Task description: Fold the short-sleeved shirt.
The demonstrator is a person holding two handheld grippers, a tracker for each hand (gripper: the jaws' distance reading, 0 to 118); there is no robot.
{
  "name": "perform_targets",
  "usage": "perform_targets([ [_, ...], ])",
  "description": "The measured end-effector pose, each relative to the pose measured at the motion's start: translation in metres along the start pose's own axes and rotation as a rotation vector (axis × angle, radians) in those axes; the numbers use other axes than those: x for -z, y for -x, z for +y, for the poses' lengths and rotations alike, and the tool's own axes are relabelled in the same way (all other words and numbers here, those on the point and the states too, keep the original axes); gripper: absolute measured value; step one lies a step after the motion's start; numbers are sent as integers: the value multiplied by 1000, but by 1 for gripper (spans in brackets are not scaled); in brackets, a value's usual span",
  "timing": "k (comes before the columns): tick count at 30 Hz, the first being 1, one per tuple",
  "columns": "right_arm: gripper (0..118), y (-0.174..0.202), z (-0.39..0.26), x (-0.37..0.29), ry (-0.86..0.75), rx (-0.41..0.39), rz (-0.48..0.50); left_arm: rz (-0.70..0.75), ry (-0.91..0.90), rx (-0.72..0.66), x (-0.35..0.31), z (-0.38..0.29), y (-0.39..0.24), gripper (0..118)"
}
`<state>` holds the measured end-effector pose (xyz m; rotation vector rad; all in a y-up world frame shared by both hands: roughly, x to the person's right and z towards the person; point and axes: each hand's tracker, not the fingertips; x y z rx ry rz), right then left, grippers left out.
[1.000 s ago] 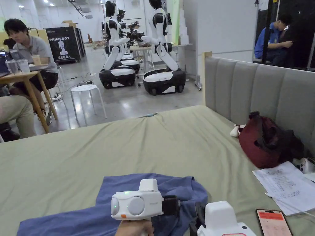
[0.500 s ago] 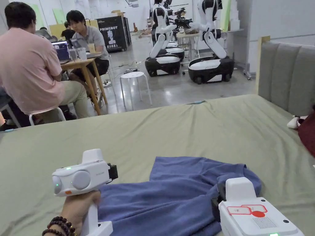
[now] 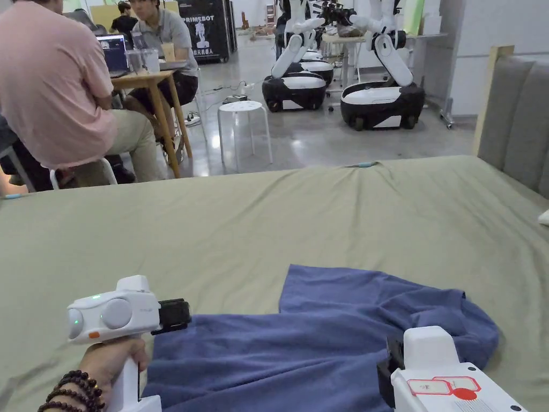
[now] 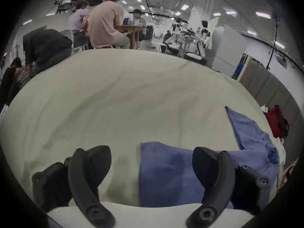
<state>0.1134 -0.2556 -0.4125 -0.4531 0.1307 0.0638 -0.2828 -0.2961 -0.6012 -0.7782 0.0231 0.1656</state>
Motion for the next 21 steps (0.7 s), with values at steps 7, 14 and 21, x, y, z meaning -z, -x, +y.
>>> perform_targets([
  [7, 0, -15, -13, 10, 43, 24, -13, 13, -12, 192, -1, -7, -40, 2],
  [14, 46, -81, -11, 24, 90, 286, -50, -31, -62, 129, -36, 6, -36, 2],
  [21, 111, -140, -13, 62, 238, 395, -168, -41, -129, 173, -77, 20, -48, 2],
])
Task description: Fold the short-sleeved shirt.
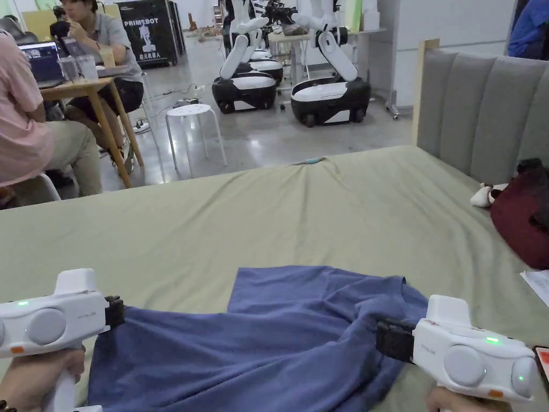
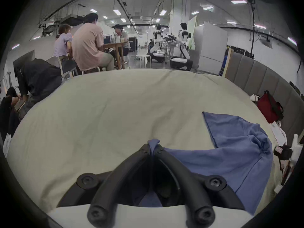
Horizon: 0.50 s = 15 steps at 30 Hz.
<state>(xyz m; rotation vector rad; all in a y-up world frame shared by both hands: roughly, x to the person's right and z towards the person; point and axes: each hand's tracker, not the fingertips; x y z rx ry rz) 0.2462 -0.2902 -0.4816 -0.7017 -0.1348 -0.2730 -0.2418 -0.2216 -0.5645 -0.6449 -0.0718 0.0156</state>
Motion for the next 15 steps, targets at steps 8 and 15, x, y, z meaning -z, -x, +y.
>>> perform_targets([
  [8, 101, 3, 13, 52, 144, -88, -49, -17, 3, 9, -12, 4, -13, 2],
  [15, 7, 37, 33, 33, 73, -262, 137, -10, -1, 4, -18, 7, -16, 2],
])
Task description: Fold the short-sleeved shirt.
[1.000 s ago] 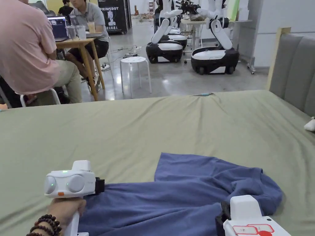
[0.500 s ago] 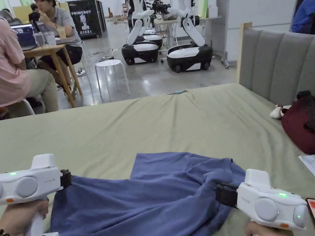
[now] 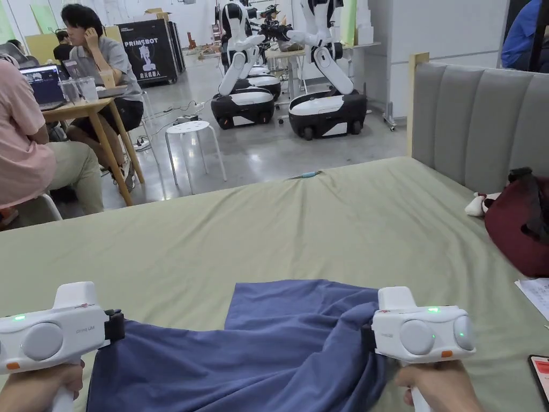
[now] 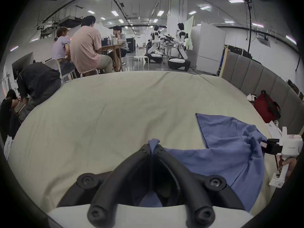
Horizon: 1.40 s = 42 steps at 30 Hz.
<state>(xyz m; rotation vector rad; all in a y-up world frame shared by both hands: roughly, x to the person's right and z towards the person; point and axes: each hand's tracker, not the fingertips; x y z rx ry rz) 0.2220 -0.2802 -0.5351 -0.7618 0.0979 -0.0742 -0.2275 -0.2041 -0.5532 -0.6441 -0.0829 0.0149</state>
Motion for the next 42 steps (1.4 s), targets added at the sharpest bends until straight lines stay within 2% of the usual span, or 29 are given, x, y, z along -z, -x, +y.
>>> perform_targets([
  [1, 7, 4, 8, -6, -34, -15, -8, -3, -6, -6, -3, 1, 2, 2],
  [4, 7, 18, 48, -36, -151, 6, 75, -14, -77, -5, -24, 21, 8, 2],
  [6, 7, 30, 88, -62, -236, -33, 83, -42, -143, -73, -44, 47, 18, 2],
  [8, 7, 41, 126, -85, -325, -88, 82, -18, -224, -76, -66, 76, 24, 2],
  [11, 7, 54, 190, -120, -459, -137, 34, 38, -320, -101, -100, 130, 37, 2],
  [17, 7, 53, 316, -167, -628, -151, -127, 130, -500, -192, -145, 226, 77, 2],
  [22, 7, 40, 383, -189, -675, -121, -93, 148, -565, -194, -157, 277, 77, 2],
  [26, 7, 41, 393, -195, -694, -92, -123, 133, -631, -199, -152, 291, 64, 2],
  [31, 7, 31, 354, -157, -624, -92, -125, 105, -622, -188, -121, 261, 52, 2],
  [38, 7, 7, 260, -56, -399, -70, -82, 92, -406, -187, -34, 166, 57, 2],
  [39, 7, -3, 259, -31, -374, -65, -76, 94, -371, -206, -24, 153, 59, 2],
  [42, 7, -6, 240, -8, -309, -59, -70, 98, -328, -237, -8, 130, 62, 2],
])
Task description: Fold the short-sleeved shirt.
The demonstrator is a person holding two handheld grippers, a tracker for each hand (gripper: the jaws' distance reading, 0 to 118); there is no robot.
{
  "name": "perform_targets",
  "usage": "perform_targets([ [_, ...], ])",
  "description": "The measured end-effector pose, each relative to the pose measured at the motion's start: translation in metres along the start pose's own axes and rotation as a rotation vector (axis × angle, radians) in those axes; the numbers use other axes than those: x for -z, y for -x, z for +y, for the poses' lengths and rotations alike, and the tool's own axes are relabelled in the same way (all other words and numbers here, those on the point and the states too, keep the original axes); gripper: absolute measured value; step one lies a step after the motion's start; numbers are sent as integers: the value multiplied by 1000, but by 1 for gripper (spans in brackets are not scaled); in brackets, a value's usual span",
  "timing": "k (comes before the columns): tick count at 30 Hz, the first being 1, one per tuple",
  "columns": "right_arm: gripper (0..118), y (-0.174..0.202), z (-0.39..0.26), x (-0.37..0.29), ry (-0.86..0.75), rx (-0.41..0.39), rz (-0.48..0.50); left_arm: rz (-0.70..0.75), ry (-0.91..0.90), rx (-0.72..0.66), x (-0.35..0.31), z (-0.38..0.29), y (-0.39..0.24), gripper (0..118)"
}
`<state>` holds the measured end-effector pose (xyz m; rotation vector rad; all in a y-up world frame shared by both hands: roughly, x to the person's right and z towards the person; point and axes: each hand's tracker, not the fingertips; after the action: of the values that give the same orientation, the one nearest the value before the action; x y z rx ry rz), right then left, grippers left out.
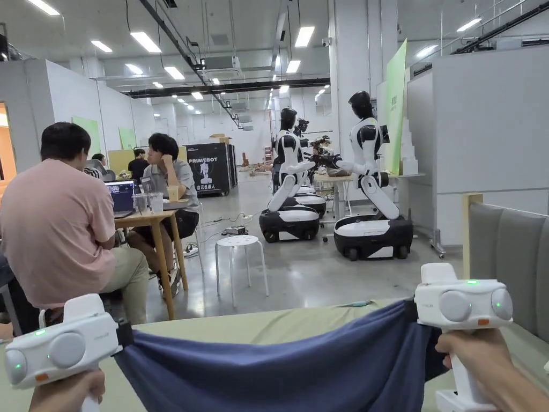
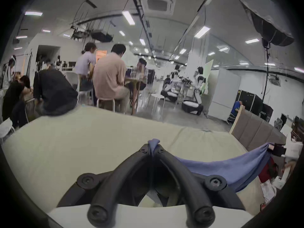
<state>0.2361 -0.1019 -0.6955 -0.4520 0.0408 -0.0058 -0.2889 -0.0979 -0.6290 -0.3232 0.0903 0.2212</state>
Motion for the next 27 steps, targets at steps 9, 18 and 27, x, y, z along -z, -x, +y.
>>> perform_targets([
  [9, 7, 4, -56, -67, -45, -200, 54, -129, -60, -77, -68, -39, 24, 2],
  [18, 7, -26, -207, -174, 185, -394, 199, -96, 161, -15, -177, -181, 59, 2],
  [27, 8, -13, -301, -170, 387, -370, 196, -20, 324, 47, -187, -260, 74, 2],
])
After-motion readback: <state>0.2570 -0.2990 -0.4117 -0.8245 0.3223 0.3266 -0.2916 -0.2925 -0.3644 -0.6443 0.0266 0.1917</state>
